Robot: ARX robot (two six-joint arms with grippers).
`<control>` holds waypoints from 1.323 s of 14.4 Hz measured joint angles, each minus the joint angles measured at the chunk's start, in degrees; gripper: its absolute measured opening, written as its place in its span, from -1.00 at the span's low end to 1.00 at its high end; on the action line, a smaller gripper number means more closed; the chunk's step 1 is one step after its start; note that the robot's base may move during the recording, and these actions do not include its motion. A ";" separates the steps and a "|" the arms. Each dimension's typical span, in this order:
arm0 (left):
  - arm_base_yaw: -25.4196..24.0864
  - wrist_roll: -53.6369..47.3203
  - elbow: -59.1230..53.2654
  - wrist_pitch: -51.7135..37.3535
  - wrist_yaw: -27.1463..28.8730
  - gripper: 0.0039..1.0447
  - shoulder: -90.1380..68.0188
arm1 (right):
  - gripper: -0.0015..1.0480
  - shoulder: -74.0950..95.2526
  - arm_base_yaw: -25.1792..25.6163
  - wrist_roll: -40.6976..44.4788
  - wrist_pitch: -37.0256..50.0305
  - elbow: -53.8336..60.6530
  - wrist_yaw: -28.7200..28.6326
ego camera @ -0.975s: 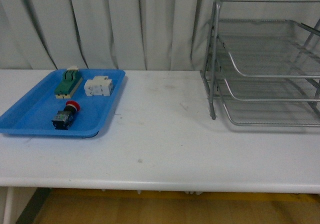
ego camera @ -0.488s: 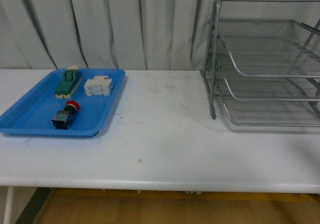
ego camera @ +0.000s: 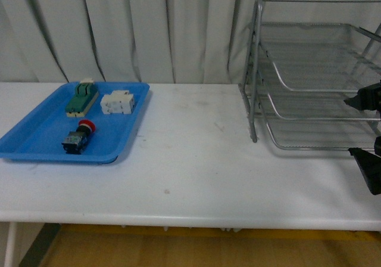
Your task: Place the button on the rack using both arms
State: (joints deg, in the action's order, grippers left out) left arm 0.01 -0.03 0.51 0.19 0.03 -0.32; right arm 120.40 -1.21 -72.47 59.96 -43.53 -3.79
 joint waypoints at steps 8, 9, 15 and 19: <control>0.00 0.00 0.00 0.02 0.00 0.88 0.00 | -0.37 9.27 -0.37 -5.79 -1.53 -10.84 3.58; 0.00 0.00 0.00 0.02 0.00 0.88 0.00 | -0.57 9.18 -0.37 -6.43 0.61 -9.60 3.56; 0.00 0.00 0.00 0.02 0.00 0.88 0.00 | -0.90 0.50 -1.86 -11.08 14.60 15.02 2.29; 0.00 0.00 0.00 0.00 0.00 0.88 0.00 | -0.66 -2.45 -1.27 -10.34 13.77 19.19 0.92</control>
State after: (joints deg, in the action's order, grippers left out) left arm 0.01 -0.03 0.51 0.19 0.03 -0.32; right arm 117.95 -2.48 -82.81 73.73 -24.34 -2.87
